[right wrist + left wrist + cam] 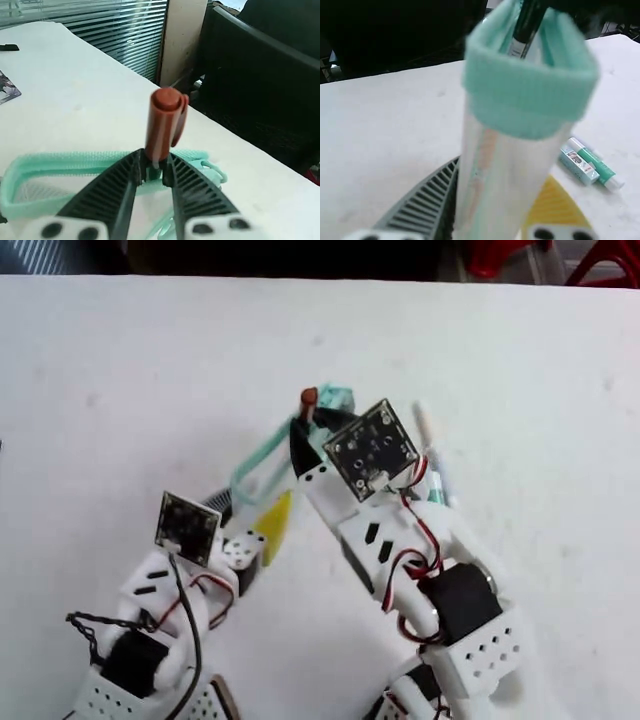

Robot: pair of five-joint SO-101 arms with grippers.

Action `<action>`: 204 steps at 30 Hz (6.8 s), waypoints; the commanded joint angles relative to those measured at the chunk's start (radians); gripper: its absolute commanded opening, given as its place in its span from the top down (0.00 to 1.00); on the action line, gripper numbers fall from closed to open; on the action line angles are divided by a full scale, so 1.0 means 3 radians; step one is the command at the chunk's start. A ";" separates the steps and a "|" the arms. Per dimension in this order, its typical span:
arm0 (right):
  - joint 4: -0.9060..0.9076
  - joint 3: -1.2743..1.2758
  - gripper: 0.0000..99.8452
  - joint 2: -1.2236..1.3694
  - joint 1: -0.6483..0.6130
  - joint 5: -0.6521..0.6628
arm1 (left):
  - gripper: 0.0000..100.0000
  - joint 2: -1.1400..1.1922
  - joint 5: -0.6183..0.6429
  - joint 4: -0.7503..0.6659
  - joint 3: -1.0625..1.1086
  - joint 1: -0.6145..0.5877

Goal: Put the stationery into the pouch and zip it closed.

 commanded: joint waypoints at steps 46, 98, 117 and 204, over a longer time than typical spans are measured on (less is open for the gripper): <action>0.1291 -0.0793 0.80 -0.0212 0.0754 -0.0036 | 0.82 0.0013 -0.0026 0.0036 -0.0010 0.0033; -0.1936 0.2368 0.80 -0.0248 0.1409 -0.0036 | 0.82 0.0013 -0.0010 0.0051 -0.0010 0.0033; -0.1967 0.2440 0.80 -0.0217 0.2186 0.0245 | 0.82 0.0013 -0.0010 0.0051 -0.0010 0.0033; 0.0749 -0.3130 0.80 0.5327 0.2038 -0.0440 | 0.94 0.0018 -0.0348 0.0174 0.0113 -0.0136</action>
